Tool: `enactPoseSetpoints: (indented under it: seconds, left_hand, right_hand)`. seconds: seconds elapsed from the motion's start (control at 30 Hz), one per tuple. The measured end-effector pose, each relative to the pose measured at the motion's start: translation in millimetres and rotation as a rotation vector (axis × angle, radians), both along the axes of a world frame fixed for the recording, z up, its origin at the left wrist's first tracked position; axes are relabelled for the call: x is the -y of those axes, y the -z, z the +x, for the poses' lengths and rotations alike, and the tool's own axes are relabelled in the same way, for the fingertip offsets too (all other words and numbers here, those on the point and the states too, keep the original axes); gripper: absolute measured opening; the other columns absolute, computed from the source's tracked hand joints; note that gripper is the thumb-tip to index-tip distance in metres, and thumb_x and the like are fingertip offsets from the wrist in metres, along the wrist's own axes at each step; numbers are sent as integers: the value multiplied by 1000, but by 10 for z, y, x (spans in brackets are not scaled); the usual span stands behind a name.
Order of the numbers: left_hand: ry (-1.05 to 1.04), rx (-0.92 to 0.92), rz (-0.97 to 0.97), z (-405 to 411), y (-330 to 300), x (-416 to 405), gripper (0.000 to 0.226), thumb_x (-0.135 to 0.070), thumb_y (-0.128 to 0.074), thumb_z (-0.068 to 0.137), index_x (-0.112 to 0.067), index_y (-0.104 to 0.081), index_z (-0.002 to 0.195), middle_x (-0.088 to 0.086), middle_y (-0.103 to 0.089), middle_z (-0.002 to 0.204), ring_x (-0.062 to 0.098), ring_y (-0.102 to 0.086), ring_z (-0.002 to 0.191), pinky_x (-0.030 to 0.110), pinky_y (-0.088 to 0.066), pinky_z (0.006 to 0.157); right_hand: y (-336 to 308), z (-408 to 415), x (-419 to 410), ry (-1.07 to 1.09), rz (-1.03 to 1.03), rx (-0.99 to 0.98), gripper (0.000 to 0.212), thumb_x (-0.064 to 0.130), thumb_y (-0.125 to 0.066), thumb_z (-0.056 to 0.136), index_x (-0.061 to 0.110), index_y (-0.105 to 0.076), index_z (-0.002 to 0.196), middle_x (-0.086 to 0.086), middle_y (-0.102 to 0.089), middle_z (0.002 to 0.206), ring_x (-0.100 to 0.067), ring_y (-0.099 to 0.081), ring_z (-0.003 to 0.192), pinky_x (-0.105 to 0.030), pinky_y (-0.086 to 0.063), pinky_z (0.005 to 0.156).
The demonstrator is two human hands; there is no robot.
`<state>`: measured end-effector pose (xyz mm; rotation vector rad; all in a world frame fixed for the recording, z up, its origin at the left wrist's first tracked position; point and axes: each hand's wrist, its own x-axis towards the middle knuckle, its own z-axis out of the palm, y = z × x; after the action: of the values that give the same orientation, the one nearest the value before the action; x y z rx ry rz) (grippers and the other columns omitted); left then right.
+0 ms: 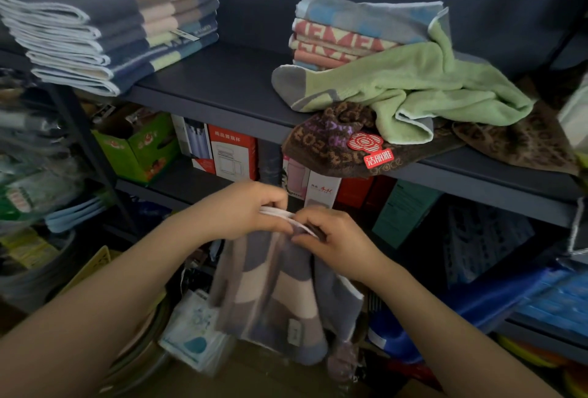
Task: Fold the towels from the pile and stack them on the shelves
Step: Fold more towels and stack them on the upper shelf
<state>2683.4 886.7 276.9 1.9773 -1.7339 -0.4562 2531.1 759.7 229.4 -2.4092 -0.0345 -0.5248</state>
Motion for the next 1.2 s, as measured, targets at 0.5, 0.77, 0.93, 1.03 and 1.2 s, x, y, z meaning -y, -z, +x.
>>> enactPoseSetpoints:
  seconds: [0.5, 0.77, 0.93, 1.03, 1.2]
  left_hand:
    - [-804, -85, -562, 429, 395, -147, 21, -24, -63, 85, -9, -59, 72, 1, -56, 67, 8, -48, 61, 9, -35, 56]
    - [-983, -77, -485, 647, 622, -221, 23, -29, -64, 85, -11, -56, 73, 4, -56, 72, 18, -50, 70, 25, -31, 61]
    - [-920, -27, -21, 732, 673, -241, 47, -44, -58, 86, -6, -53, 60, 6, -49, 58, 22, -50, 57, 27, -31, 48]
    - [-877, -268, 273, 701, 685, -196, 46, -45, -62, 84, -5, -60, 62, 8, -55, 63, 19, -54, 61, 27, -37, 52]
    - [-796, -761, 175, 370, 531, -19, 28, -35, -65, 83, -7, -68, 88, 11, -68, 87, 22, -63, 77, 28, -48, 64]
  right_hand:
    - [536, -293, 377, 55, -50, -527, 36, 48, -48, 88, 18, -54, 68, 0, -52, 81, -16, -52, 78, -37, -45, 72]
    - [395, -335, 533, 697, -395, -582, 39, 50, -40, 93, 16, -57, 87, -3, -52, 90, -26, -58, 85, -30, -41, 63]
    - [317, -321, 671, 803, 205, -321, 31, 18, -58, 87, 7, -44, 62, -13, -50, 60, -30, -54, 60, -34, -40, 53]
    - [321, -281, 640, 812, 498, -354, 16, 11, -54, 87, 10, -45, 74, -11, -48, 67, -24, -49, 56, -29, -38, 45]
    - [181, -191, 399, 739, 747, -362, 5, 17, -49, 92, 16, -50, 97, -3, -52, 82, -16, -51, 69, -25, -39, 48]
